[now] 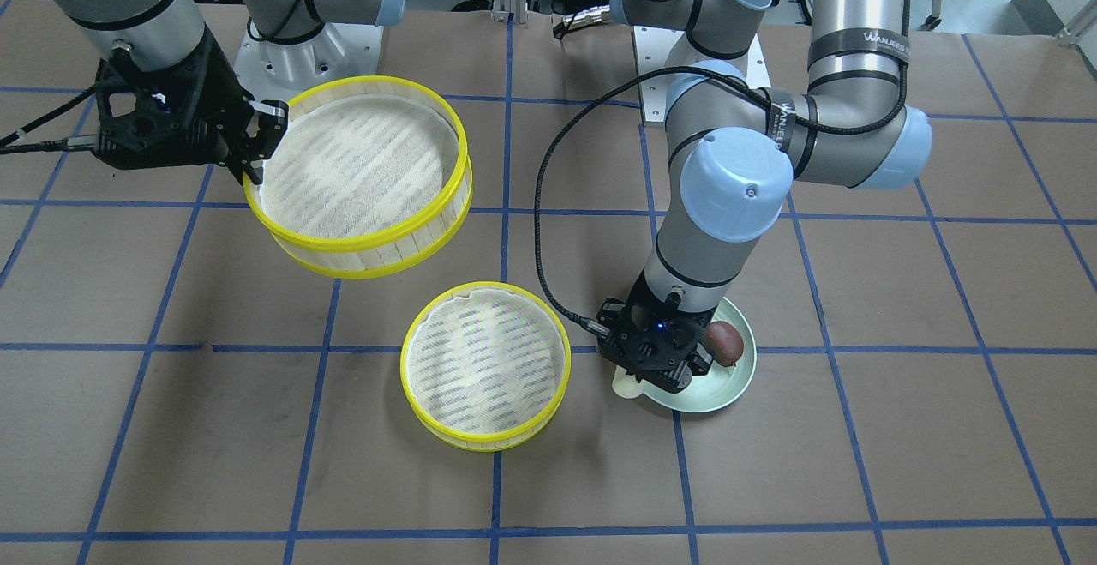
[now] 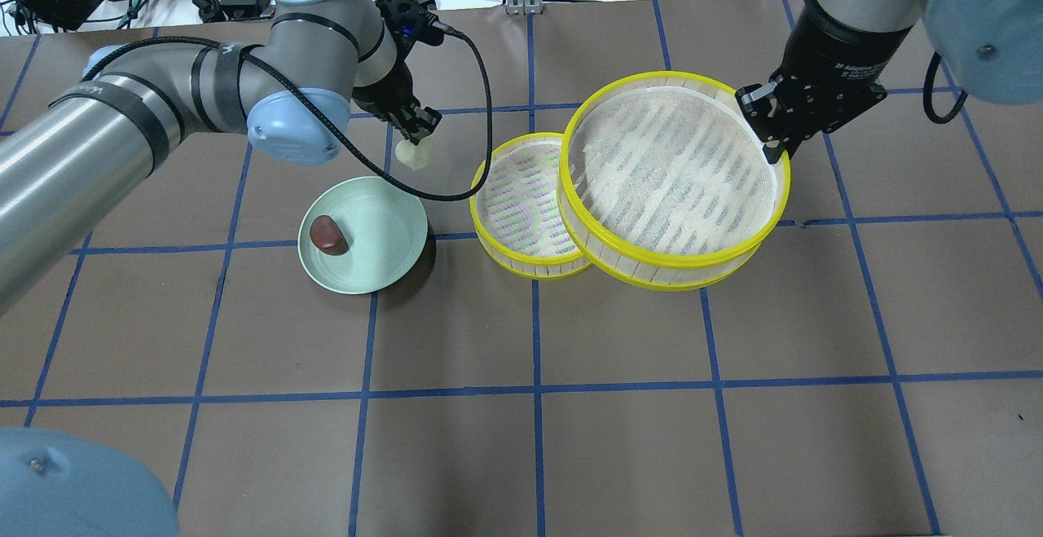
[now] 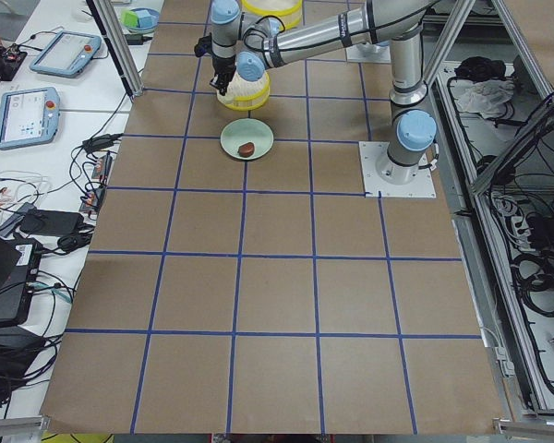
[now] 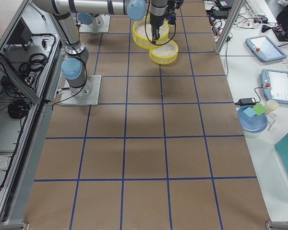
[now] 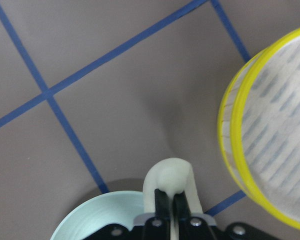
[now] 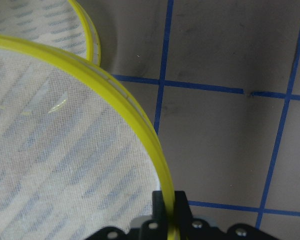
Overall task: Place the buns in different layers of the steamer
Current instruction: 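Set top tier aside with right gripper while left carries bun over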
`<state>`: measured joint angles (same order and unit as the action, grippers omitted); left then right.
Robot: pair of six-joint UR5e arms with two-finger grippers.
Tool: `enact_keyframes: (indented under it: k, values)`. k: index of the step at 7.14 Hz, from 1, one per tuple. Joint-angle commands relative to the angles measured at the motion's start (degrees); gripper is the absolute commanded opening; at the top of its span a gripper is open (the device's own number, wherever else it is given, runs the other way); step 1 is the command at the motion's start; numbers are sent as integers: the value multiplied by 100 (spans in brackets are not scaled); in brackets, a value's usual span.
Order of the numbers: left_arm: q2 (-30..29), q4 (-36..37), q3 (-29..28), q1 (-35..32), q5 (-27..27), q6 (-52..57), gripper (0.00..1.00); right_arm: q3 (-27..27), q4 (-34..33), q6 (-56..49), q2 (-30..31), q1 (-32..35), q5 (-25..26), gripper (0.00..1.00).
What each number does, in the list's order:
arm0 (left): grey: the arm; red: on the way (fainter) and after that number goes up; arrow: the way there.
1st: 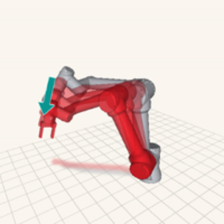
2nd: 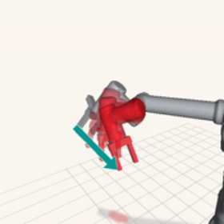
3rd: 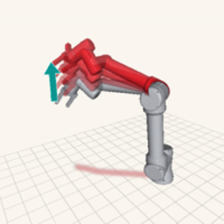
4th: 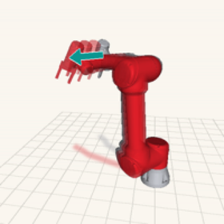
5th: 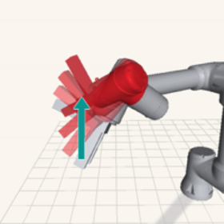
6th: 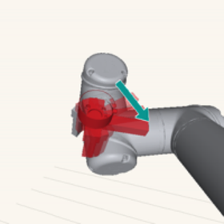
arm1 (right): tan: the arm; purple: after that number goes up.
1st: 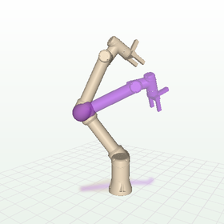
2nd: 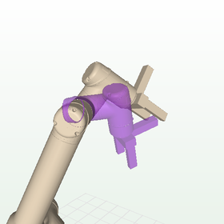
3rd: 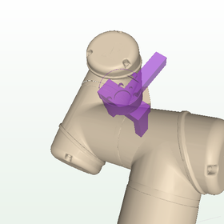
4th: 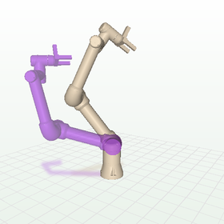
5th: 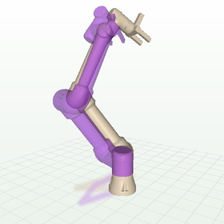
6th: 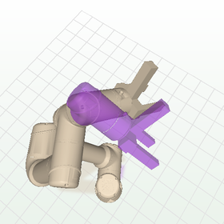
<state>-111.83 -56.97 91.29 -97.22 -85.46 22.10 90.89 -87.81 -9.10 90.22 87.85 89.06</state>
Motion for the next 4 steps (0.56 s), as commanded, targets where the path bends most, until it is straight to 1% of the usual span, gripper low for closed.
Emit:
enact_keyframes:
  k: [1, 2, 3, 4]
  values:
    - [-110, 472, -33, -252, 746, -581, 0, -2, 62, -100, 74, -5, 6, 0]
    - [-267, 615, -6, -401, 1142, -810, 0, -2, 62, -170, 66, -5, -3, 0]
    - [-338, 686, 20, -550, 1181, -838, 0, -2, 62, -179, 66, -14, 6, 0]
    - [-348, 661, 90, -604, 1172, -969, 20, -2, 62, -180, 74, -14, -11, 0]
